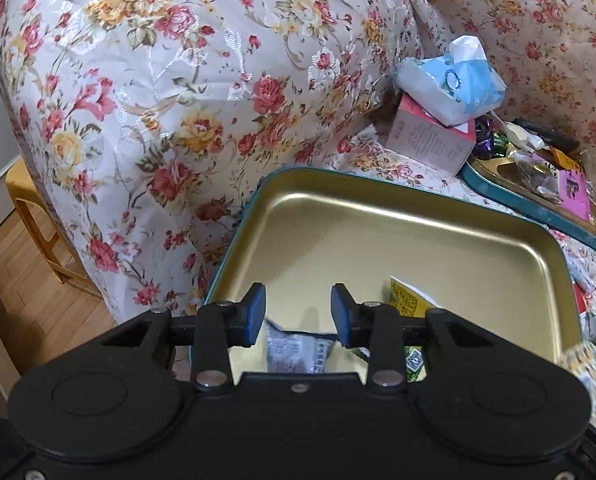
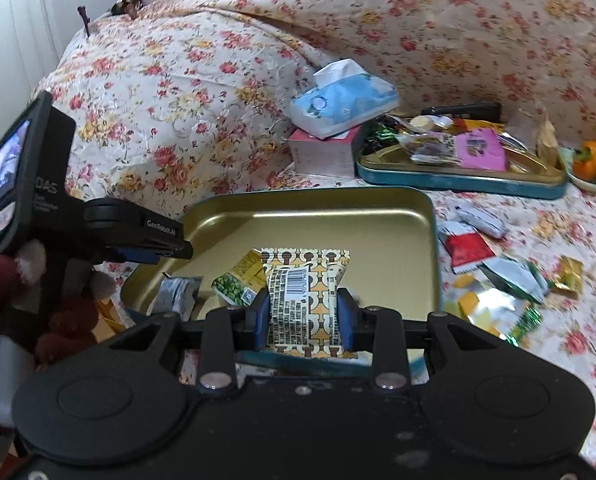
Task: Organize snacks
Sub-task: 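Open both tools to drop the biscuit packet and white wrapper into the tray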
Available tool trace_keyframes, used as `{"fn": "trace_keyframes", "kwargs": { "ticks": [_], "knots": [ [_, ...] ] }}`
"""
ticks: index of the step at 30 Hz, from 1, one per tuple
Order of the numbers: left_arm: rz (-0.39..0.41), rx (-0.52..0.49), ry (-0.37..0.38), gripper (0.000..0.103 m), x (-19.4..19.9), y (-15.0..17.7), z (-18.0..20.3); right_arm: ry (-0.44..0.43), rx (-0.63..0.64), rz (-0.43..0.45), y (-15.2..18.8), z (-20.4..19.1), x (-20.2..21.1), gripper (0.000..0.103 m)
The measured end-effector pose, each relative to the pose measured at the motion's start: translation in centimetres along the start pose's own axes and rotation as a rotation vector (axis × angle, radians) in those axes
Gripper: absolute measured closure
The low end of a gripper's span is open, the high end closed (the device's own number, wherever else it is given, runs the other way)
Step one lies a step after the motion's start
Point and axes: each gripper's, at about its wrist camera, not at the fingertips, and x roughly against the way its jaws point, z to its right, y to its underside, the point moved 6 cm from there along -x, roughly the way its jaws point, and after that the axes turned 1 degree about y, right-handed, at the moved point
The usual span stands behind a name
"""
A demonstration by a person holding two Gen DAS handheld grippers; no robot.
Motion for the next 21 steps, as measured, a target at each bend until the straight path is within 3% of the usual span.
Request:
{"fn": "trace_keyframes", "kwargs": {
  "ticks": [12, 15, 21],
  "knots": [
    [-0.025, 0.047, 0.029, 0.058, 1.3, 2.6, -0.9, 0.007, 0.026, -0.014, -1.2, -1.4, -4.2, 0.066],
    [-0.030, 0.045, 0.031, 0.058, 1.6, 2.9, -0.8, -0.008, 0.010, -0.020, -1.3, -1.3, -4.9, 0.061],
    [-0.033, 0.028, 0.039, 0.058, 1.9, 3.0, 0.0, -0.016, -0.025, 0.012, -1.4, -0.5, -4.0, 0.059]
  ]
}}
